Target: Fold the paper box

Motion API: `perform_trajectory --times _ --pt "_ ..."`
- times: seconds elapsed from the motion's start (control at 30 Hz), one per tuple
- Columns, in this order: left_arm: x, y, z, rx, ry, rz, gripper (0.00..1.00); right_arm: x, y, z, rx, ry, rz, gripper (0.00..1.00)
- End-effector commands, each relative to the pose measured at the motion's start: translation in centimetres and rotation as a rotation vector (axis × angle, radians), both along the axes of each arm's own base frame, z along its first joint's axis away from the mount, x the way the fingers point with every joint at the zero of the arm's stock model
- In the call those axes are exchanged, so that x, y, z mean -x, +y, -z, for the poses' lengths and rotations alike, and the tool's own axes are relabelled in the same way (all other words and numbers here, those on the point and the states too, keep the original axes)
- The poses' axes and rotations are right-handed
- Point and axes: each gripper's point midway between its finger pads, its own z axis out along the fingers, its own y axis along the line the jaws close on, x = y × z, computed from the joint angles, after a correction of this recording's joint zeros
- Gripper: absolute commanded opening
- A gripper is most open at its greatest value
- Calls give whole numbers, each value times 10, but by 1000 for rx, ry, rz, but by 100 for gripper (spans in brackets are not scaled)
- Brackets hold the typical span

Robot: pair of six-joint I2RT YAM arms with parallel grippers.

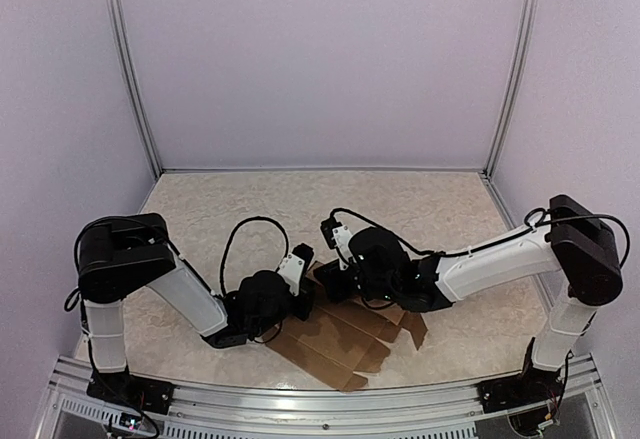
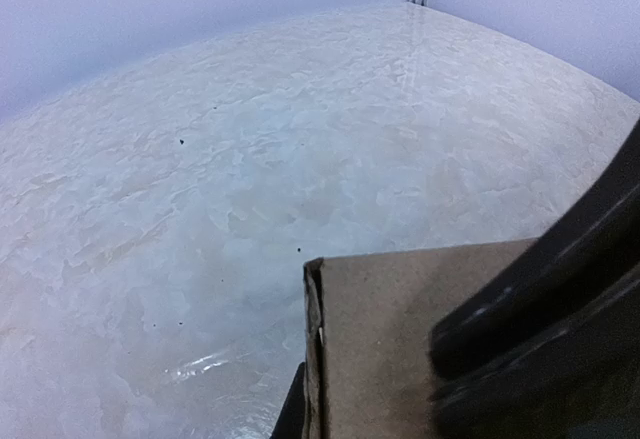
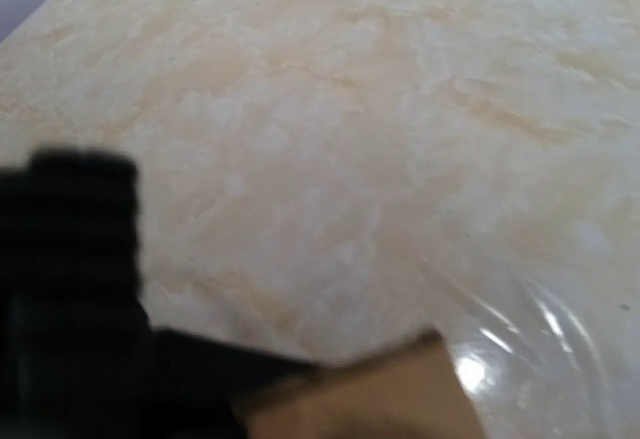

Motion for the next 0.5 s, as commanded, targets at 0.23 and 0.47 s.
perform_trajectory --times 0.23,0.47 --pt "-3 10 5 -65 -4 -55 8 5 -15 22 104 17 10 0" --pt "-1 10 13 -60 20 -53 20 5 -16 36 123 35 10 0"
